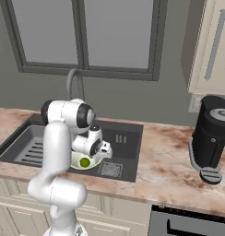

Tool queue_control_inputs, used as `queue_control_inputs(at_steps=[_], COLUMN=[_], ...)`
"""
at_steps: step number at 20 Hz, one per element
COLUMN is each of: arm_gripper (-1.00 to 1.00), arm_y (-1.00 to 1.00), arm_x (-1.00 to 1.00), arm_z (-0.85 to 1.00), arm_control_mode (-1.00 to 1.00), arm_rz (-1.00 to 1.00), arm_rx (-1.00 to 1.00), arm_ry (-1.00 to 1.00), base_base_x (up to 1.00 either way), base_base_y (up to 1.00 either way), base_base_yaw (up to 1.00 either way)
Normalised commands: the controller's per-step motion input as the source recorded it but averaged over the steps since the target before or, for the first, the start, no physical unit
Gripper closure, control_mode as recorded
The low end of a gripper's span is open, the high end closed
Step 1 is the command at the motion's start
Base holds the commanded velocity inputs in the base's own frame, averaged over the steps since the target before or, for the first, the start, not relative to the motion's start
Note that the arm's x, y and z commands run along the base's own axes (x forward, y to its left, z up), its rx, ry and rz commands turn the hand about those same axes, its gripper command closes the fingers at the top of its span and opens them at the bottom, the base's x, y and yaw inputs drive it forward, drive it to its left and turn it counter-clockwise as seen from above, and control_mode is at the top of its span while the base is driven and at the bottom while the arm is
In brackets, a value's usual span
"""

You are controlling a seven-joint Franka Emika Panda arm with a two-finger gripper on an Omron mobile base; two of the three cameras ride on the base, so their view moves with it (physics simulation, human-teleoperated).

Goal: Pick the lime from the cabinet and place it in the bowl. Then pick the bowl and place it in the sink. Then turn on the sink facuet.

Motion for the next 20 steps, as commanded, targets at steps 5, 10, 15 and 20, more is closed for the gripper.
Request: queue_control_inputs(at_steps=[5,10,15,20], arm_gripper=[-1.0,-1.0,-1.0,-1.0], arm_y=[-0.05,-0.34,-0.48,-0.17], arm_x=[-0.16,-0.49,-0.51,-0.13], arm_z=[0.64,1.0,0.87,0.25], arm_control_mode=[-1.0,-1.0,-1.0,-1.0], arm_rz=[0.0,0.0,0.0,0.0], arm_rx=[0.09,0.16,0.19,0.06], arm_ry=[-0.04,-0.02,0.0,0.05], base_base_x=[0.0,0.0,0.0,0.0], base_base_y=[0.0,0.0,0.0,0.0], base_base_yaw=[0.0,0.0,0.0,0.0])
